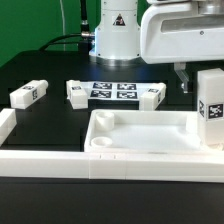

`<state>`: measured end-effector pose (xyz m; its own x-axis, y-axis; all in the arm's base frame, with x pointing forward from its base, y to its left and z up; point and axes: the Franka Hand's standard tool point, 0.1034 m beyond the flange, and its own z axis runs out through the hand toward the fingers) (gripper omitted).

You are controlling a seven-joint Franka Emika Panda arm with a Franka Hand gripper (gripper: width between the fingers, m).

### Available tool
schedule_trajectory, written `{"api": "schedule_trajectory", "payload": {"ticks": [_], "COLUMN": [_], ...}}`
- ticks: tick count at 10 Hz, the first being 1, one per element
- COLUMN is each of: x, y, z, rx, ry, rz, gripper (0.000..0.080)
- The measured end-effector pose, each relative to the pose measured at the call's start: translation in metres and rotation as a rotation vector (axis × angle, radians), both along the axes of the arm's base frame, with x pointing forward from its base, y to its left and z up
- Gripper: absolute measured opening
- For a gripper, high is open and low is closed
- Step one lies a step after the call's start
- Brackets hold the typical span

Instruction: Assemble desk

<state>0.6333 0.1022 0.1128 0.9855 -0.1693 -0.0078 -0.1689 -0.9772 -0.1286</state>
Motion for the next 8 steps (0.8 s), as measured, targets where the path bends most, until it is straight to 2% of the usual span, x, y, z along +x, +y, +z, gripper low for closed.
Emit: {"api": "schedule_trajectory", "payload": {"ticks": [3,5,7,8], "x": [0.001,0.004,0.005,0.005], "y": [-0.003,-0.007,-0.011,-0.01], "z": [0.0,0.002,0.002,0.002], "rx": [-0.011,-0.011,-0.01,-0.01], "ry": [-0.023,-0.028,-0.029,-0.029], "rz": [0.178,0.182,0.174,0.175], "gripper": [0.0649,0.0649,0.0389,0.0389]}}
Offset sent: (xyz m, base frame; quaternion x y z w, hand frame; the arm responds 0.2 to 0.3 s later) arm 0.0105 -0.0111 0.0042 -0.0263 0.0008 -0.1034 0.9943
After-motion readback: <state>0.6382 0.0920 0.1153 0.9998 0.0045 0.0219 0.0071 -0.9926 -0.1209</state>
